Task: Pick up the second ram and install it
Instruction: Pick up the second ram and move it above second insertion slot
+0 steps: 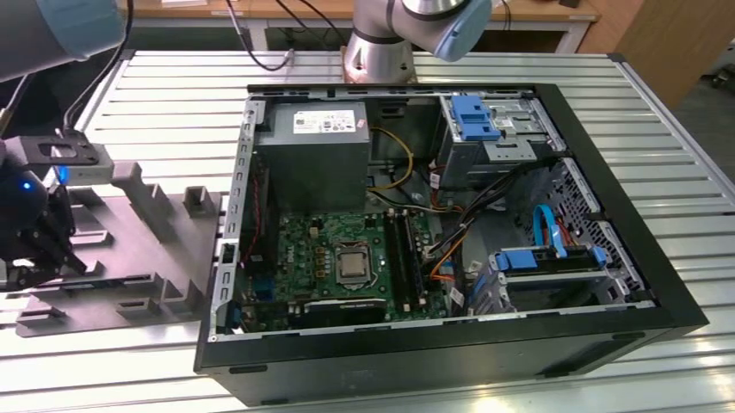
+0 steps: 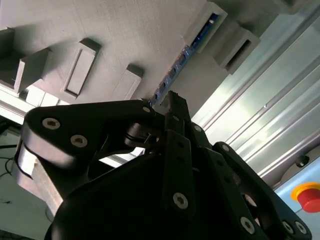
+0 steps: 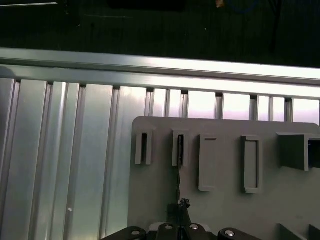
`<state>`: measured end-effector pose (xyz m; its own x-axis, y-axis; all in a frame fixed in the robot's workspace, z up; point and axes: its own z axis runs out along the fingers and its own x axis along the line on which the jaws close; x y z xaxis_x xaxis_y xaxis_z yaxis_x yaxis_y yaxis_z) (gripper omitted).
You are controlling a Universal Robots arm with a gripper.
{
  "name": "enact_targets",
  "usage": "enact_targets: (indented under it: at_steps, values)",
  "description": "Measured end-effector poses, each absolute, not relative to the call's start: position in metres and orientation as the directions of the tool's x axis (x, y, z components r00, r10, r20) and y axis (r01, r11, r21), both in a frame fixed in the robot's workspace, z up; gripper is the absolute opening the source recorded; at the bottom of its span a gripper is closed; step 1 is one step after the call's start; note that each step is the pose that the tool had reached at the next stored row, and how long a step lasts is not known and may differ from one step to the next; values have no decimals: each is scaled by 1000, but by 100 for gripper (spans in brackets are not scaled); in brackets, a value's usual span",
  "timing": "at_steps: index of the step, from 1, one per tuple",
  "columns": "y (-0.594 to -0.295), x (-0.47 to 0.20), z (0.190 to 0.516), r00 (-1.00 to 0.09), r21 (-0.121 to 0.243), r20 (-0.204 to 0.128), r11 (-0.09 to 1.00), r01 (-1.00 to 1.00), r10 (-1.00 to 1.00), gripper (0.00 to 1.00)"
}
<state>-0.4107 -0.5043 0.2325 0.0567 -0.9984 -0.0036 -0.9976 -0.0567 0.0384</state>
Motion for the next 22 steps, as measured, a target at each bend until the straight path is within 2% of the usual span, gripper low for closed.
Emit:
enact_targets:
  at_steps: [15, 16, 17, 19, 20, 21, 22]
  values:
    - [-504, -411, 220, 59, 38, -4, -59, -998, -998, 11]
    - [-504, -411, 220, 59, 38, -4, -59, -998, -998, 17]
    - [-504, -411, 220, 59, 38, -4, -59, -998, -998, 17]
    - [-504, -411, 220, 59, 38, -5, -59, -998, -998, 29]
    - [-504, -411, 220, 59, 38, -5, -59, -998, -998, 29]
    - [-504, -411, 220, 59, 38, -5, -59, -998, -998, 36]
    - [-504, -411, 218, 59, 38, -5, -59, -998, -998, 36]
